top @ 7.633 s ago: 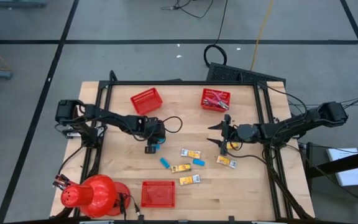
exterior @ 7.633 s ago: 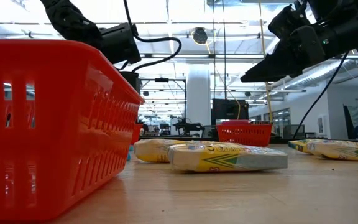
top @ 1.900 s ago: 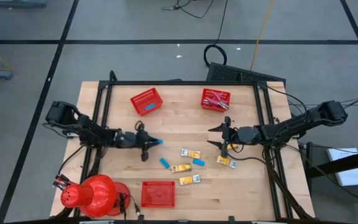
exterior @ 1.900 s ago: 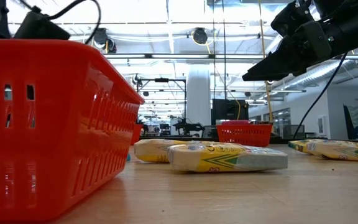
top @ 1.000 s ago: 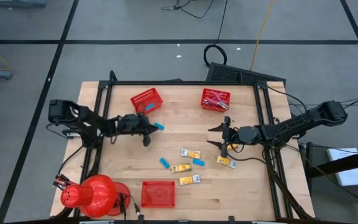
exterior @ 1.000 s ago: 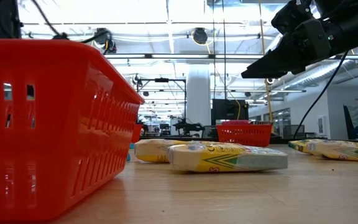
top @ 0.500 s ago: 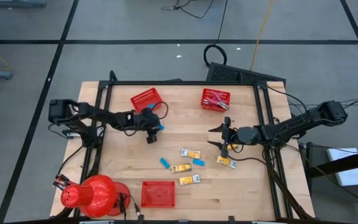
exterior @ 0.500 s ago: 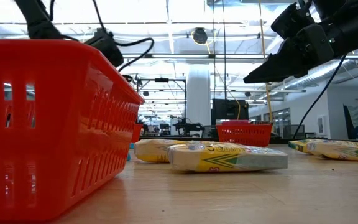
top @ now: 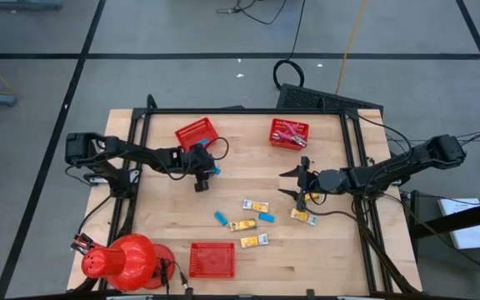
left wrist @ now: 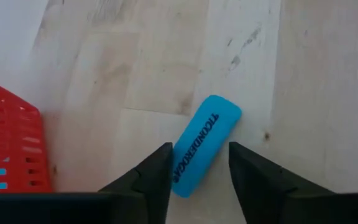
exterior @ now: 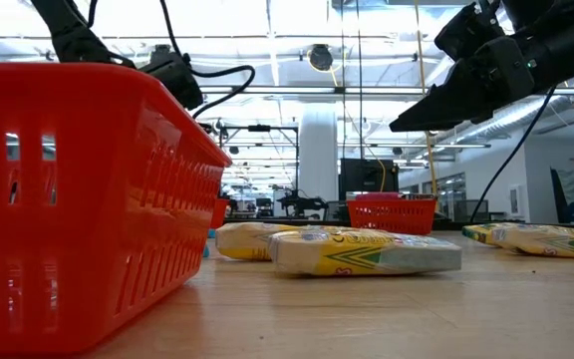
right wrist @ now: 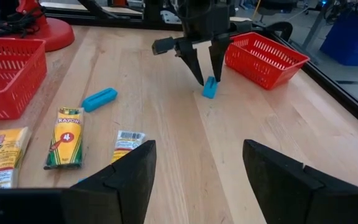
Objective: Pick & Place School Supplies
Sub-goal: Put the blue eraser into the top left red bin
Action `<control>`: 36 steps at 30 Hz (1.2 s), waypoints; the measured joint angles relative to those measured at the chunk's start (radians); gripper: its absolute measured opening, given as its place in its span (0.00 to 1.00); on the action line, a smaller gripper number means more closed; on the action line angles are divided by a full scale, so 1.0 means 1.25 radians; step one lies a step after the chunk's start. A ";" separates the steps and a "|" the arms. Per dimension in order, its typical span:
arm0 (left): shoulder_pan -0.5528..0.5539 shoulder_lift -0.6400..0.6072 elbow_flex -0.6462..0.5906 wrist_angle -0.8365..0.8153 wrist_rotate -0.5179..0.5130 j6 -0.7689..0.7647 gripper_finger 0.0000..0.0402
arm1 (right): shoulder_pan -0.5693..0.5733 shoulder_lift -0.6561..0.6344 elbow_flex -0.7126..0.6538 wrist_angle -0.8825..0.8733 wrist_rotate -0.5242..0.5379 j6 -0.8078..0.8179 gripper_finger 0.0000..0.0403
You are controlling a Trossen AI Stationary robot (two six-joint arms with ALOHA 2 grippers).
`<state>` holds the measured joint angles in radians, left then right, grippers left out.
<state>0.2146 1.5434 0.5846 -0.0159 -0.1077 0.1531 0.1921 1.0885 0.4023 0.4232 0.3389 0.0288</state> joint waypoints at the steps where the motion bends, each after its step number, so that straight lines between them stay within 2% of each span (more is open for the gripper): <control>1: 0.000 0.005 0.000 0.002 0.000 0.002 0.37 | 0.000 0.000 0.000 0.002 0.000 -0.001 0.57; 5: 0.000 0.033 0.002 0.022 -0.005 0.008 0.31 | 0.000 0.000 0.000 0.012 0.000 -0.006 0.57; 11: 0.000 0.077 0.003 0.039 -0.003 0.000 0.29 | 0.000 0.000 0.000 0.012 0.000 -0.008 0.57; 16: -0.001 0.084 0.003 0.039 -0.004 -0.023 0.13 | 0.000 0.000 0.000 0.014 0.000 -0.011 0.57; 21: -0.006 0.085 0.001 0.051 -0.004 -0.046 0.13 | 0.000 0.000 0.000 0.014 0.000 -0.011 0.57; 29: -0.013 0.070 -0.005 0.160 -0.004 -0.071 0.13 | 0.000 0.000 0.000 0.016 -0.001 -0.009 0.57; 31: -0.008 0.064 -0.005 0.192 0.020 -0.075 0.12 | 0.000 0.000 0.000 0.016 0.000 -0.009 0.57; 34: -0.003 0.062 -0.006 0.245 0.040 -0.075 0.02 | 0.000 0.000 0.000 0.016 -0.001 -0.009 0.57; 36: 0.002 0.062 -0.012 0.284 0.037 -0.075 0.00 | 0.000 0.000 0.000 0.016 -0.001 -0.009 0.57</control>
<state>0.2168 1.6205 0.5693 0.3393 -0.0620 0.0589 0.1921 1.0885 0.4023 0.4429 0.3382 0.0181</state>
